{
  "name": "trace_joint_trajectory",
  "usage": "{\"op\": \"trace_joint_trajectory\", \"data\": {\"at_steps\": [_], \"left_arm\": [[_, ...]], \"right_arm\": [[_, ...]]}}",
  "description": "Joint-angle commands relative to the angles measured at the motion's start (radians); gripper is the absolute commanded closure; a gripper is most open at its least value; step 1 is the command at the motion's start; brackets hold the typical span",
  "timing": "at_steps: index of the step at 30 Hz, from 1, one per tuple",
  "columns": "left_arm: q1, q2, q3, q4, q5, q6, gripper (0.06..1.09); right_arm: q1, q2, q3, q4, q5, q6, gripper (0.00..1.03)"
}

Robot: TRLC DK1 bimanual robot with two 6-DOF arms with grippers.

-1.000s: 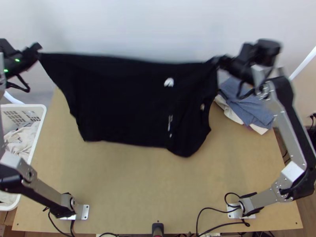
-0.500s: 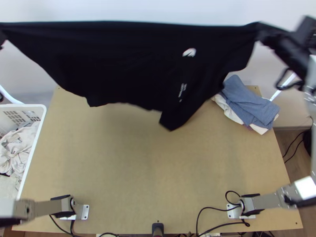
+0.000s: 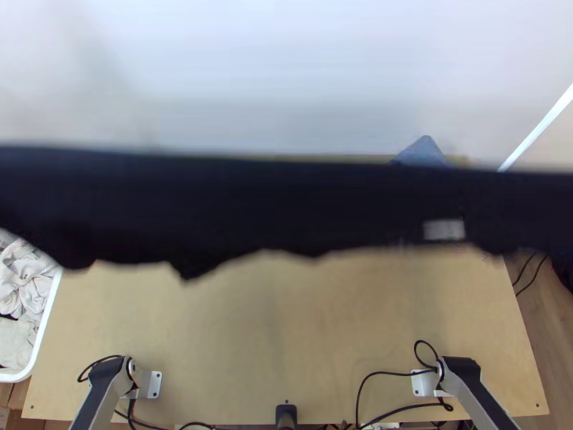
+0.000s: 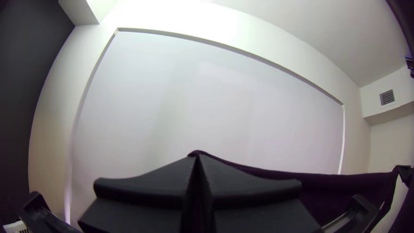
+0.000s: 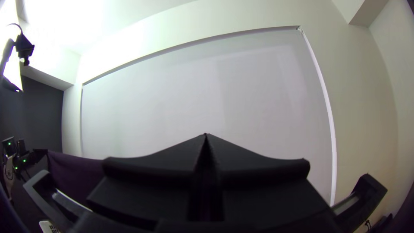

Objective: Fold the t-shirt

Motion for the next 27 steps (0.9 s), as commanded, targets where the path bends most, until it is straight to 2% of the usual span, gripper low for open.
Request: {"op": "trace_joint_trajectory", "data": {"at_steps": [1,8,12,19,24,27], "left_arm": [[0.011,-0.046,-0.046,-0.005,-0.023,0.018,1.05],[0.007,-0.071,-0.112,-0.03,-0.013,0.017,1.05],[-0.009,-0.088,-0.25,-0.055,-0.006,0.017,1.05],[-0.045,-0.105,-0.578,-0.022,0.005,0.015,1.05],[-0.055,-0.065,-0.736,0.027,0.019,0.015,1.05],[-0.058,-0.017,-0.822,0.113,0.019,0.015,1.05]], "right_arm": [[-0.01,-0.016,-0.028,-0.056,0.029,-0.029,1.0],[-0.004,-0.026,-0.06,-0.101,0.031,0.009,1.0],[-0.002,-0.037,-0.203,-0.094,0.029,0.056,1.0],[0.053,-0.134,-0.669,0.09,0.028,0.119,1.0],[0.084,-0.128,-0.882,0.203,0.028,0.15,1.0],[0.084,-0.097,-0.979,0.283,0.028,0.15,1.0]]}}
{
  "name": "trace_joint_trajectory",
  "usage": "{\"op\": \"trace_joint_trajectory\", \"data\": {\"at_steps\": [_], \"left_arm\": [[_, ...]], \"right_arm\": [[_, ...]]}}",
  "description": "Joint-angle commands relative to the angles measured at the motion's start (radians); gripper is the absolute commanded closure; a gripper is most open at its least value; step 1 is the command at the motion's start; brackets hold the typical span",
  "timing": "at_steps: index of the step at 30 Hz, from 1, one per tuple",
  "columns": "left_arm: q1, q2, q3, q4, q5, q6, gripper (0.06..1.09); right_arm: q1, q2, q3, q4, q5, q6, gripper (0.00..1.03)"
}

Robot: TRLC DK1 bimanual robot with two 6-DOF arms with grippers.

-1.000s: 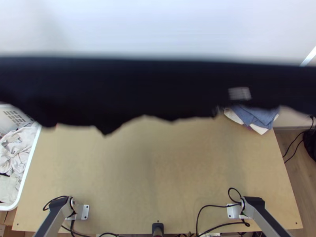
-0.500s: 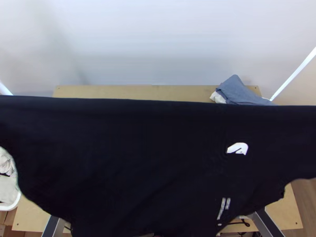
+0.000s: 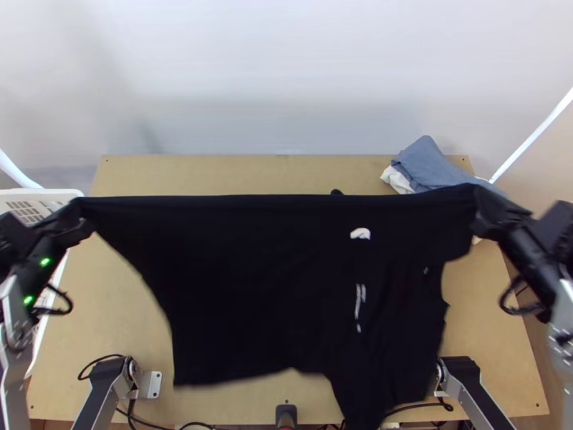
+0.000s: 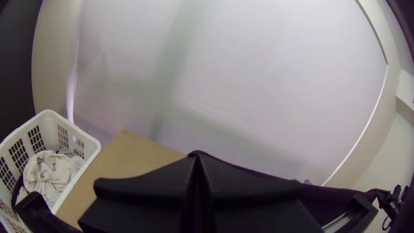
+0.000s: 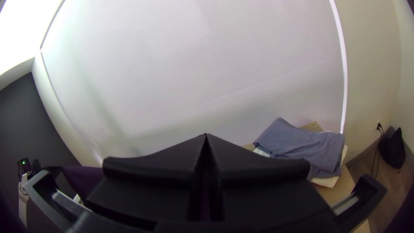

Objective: Fold the t-shirt

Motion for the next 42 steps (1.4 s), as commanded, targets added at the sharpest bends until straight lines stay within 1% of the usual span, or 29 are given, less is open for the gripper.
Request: {"op": "trace_joint_trajectory", "data": {"at_steps": [1,5,8,11,17,22,30,35,40,42], "left_arm": [[0.0,0.048,-0.082,0.101,-0.014,0.015,1.05],[-0.024,0.134,-0.153,0.203,-0.016,0.013,1.05],[-0.052,0.225,-0.173,0.272,-0.034,0.012,1.05],[-0.069,0.32,-0.165,0.338,-0.053,0.006,1.05],[-0.107,0.534,-0.079,0.396,-0.079,-0.02,1.05],[-0.135,0.706,0.023,0.427,-0.09,-0.025,1.05],[-0.138,0.975,0.227,0.431,-0.103,-0.034,1.05],[-0.115,1.122,0.347,0.41,-0.108,-0.05,1.05],[-0.107,1.223,0.428,0.397,-0.131,-0.079,1.05],[-0.107,1.265,0.468,0.371,-0.131,-0.091,1.05]], "right_arm": [[0.001,0.025,-0.082,0.102,0.021,0.021,1.0],[0.025,0.111,-0.155,0.206,0.021,0.029,1.0],[0.054,0.198,-0.188,0.278,0.021,0.029,1.0],[0.076,0.298,-0.195,0.346,0.021,0.031,1.0],[0.1,0.491,-0.16,0.456,0.021,0.048,1.0],[0.119,0.662,-0.079,0.481,0.021,0.052,1.0],[0.128,0.93,0.098,0.513,0.021,0.052,1.0],[0.133,1.085,0.248,0.513,0.024,0.051,1.0],[0.128,1.208,0.38,0.511,0.052,0.054,1.0],[0.119,1.244,0.428,0.508,0.061,0.08,1.0]]}}
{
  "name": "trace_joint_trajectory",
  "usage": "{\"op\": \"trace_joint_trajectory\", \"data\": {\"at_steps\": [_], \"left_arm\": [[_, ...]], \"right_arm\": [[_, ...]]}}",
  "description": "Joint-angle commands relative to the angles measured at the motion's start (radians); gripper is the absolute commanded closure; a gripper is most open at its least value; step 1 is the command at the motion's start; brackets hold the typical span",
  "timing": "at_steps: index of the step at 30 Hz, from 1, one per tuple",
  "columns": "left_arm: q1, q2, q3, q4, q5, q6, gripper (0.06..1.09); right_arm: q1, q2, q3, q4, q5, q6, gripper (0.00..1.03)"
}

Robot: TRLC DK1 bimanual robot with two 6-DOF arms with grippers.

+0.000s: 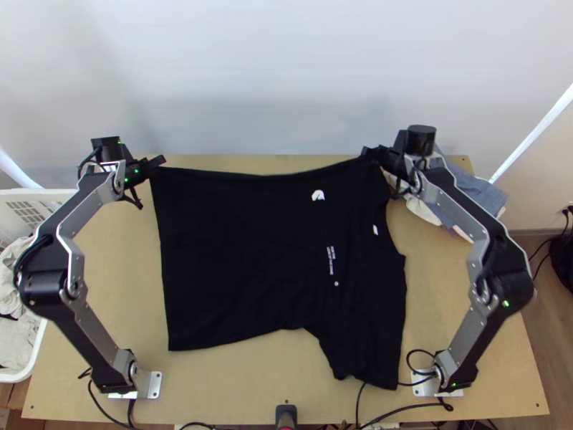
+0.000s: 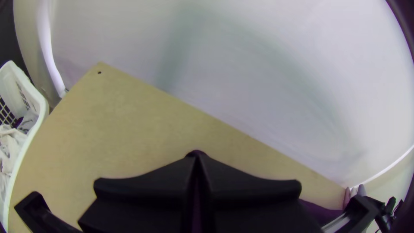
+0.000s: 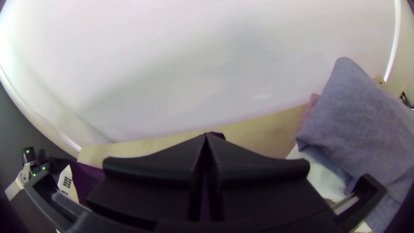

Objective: Fold the t-shirt

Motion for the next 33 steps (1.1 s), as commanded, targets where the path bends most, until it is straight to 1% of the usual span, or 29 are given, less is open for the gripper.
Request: {"op": "trace_joint_trajectory", "data": {"at_steps": [1,5,6,7,8,9,10,11,12,13,15,17,20,22,23,26,27,28,31,33], "left_arm": [[0.008,0.07,0.09,-0.036,-0.016,-0.043,1.05],[0.006,0.114,0.152,-0.091,-0.016,-0.069,1.04],[0.003,0.114,0.155,-0.091,-0.015,-0.071,1.03],[0.0,0.11,0.155,-0.093,-0.015,-0.071,0.92],[-0.001,0.107,0.155,-0.096,-0.013,-0.069,0.75],[-0.003,0.101,0.156,-0.111,-0.001,-0.067,0.53],[-0.005,0.095,0.156,-0.116,0.004,-0.066,0.38],[-0.005,0.087,0.158,-0.117,0.005,-0.066,0.28],[-0.005,0.078,0.161,-0.131,0.019,-0.064,0.23],[-0.005,0.068,0.167,-0.14,0.022,-0.066,0.21],[-0.001,0.039,0.178,-0.166,0.028,-0.066,0.2],[-0.001,-0.004,0.178,-0.18,0.028,-0.066,0.2],[-0.001,-0.086,0.179,-0.226,0.051,-0.057,0.2],[-0.005,-0.154,0.178,-0.277,0.093,-0.04,0.21],[-0.008,-0.188,0.172,-0.295,0.099,-0.029,0.21],[-0.017,-0.291,0.147,-0.353,0.11,0.015,0.21],[-0.018,-0.324,0.132,-0.367,0.126,0.025,0.2],[-0.018,-0.353,0.118,-0.382,0.146,0.035,0.2],[-0.018,-0.442,0.069,-0.413,0.151,0.075,0.2],[-0.017,-0.505,0.034,-0.416,0.149,0.094,0.2]], "right_arm": [[-0.012,0.06,0.096,0.011,0.019,0.05,1.0],[-0.011,0.077,0.14,0.011,0.019,0.064,1.0],[-0.009,0.081,0.151,0.011,0.019,0.064,1.0],[-0.008,0.083,0.157,0.012,0.019,0.064,0.97],[-0.006,0.083,0.159,0.012,0.019,0.066,0.81],[-0.006,0.084,0.159,0.011,0.019,0.078,0.57],[-0.008,0.084,0.163,0.009,0.019,0.086,0.42],[-0.008,0.084,0.169,0.005,0.019,0.084,0.32],[-0.008,0.08,0.174,-0.004,0.019,0.084,0.22],[-0.008,0.07,0.176,-0.011,0.019,0.084,0.18],[-0.006,0.037,0.174,-0.014,0.019,0.084,0.15],[-0.005,-0.005,0.179,-0.041,0.019,0.104,0.12],[-0.003,-0.108,0.176,-0.116,0.019,0.118,0.11],[-0.003,-0.186,0.18,-0.231,0.019,0.15,0.11],[-0.008,-0.233,0.171,-0.297,0.016,0.144,0.11],[-0.035,-0.362,0.111,-0.414,-0.033,0.172,0.11],[-0.048,-0.404,0.091,-0.457,-0.053,0.173,0.11],[-0.057,-0.442,0.068,-0.494,-0.061,0.172,0.11],[-0.095,-0.563,-0.042,-0.589,-0.078,0.155,0.11],[-0.123,-0.632,-0.107,-0.679,-0.084,0.118,0.11]]}}
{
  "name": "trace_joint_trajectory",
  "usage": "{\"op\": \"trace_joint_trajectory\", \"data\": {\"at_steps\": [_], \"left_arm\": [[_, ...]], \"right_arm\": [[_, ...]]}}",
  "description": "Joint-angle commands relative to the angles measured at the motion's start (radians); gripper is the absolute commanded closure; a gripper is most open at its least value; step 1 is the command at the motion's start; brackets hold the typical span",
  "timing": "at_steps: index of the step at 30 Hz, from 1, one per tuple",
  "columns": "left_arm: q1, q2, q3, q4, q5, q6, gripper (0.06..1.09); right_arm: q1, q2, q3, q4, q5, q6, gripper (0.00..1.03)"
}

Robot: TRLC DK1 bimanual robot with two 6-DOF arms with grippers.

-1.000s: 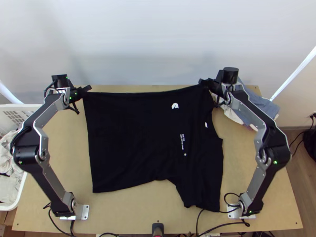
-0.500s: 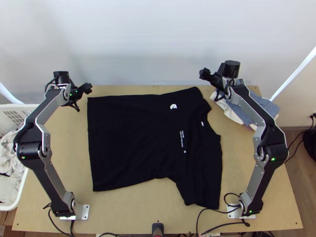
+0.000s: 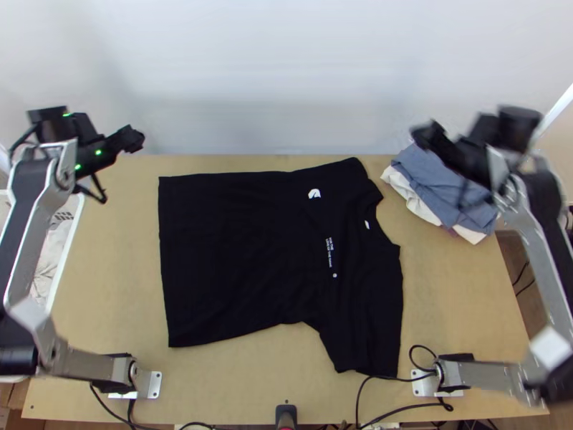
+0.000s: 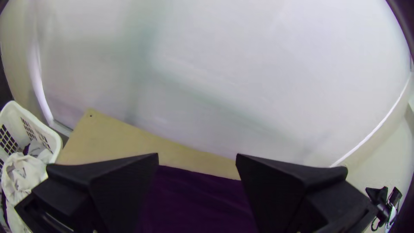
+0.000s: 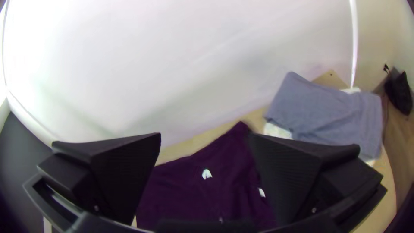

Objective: Fold the t-shirt

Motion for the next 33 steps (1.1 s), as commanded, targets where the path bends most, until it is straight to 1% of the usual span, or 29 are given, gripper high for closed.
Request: {"op": "trace_joint_trajectory", "data": {"at_steps": [1,4,6,8,9,11,13,17,19,20,22,23,27,29,33], "left_arm": [[0.0,-0.091,-0.077,-0.04,0.009,0.05,0.2],[0.0,-0.168,-0.109,-0.074,0.011,0.065,0.2],[0.003,-0.211,-0.124,-0.095,0.011,0.07,0.16],[0.003,-0.241,-0.129,-0.118,0.011,0.07,0.16],[0.006,-0.255,-0.13,-0.126,0.011,0.07,0.16],[0.006,-0.275,-0.134,-0.14,0.011,0.07,0.16],[0.008,-0.291,-0.134,-0.144,0.011,0.07,0.16],[0.008,-0.314,-0.134,-0.161,0.011,0.07,0.16],[0.008,-0.326,-0.132,-0.169,0.011,0.07,0.16],[0.008,-0.33,-0.13,-0.175,0.011,0.07,0.16],[0.008,-0.34,-0.132,-0.183,0.011,0.07,0.16],[0.008,-0.343,-0.134,-0.189,0.011,0.07,0.16],[0.011,-0.355,-0.137,-0.198,0.009,0.07,0.16],[0.011,-0.361,-0.143,-0.2,0.009,0.07,0.16],[0.014,-0.363,-0.152,-0.2,0.009,0.068,0.16]], "right_arm": [[-0.036,-0.09,-0.157,-0.121,-0.016,-0.045,0.11],[-0.054,-0.223,-0.31,-0.169,-0.03,-0.089,0.12],[-0.063,-0.297,-0.402,-0.219,-0.055,-0.086,0.16],[-0.063,-0.354,-0.482,-0.279,-0.078,-0.088,0.16],[-0.063,-0.375,-0.517,-0.293,-0.079,-0.089,0.16],[-0.062,-0.411,-0.579,-0.337,-0.113,-0.111,0.16],[-0.06,-0.441,-0.642,-0.365,-0.118,-0.129,0.16],[-0.054,-0.455,-0.74,-0.409,-0.144,-0.152,0.16],[-0.056,-0.455,-0.784,-0.411,-0.145,-0.174,0.16],[-0.057,-0.453,-0.803,-0.412,-0.145,-0.178,0.18],[-0.065,-0.452,-0.83,-0.411,-0.144,-0.198,0.33],[-0.065,-0.453,-0.843,-0.406,-0.144,-0.201,0.39],[-0.067,-0.443,-0.896,-0.376,-0.144,-0.213,0.39],[-0.067,-0.427,-0.925,-0.363,-0.144,-0.233,0.39],[-0.067,-0.366,-0.974,-0.291,-0.144,-0.238,0.39]]}}
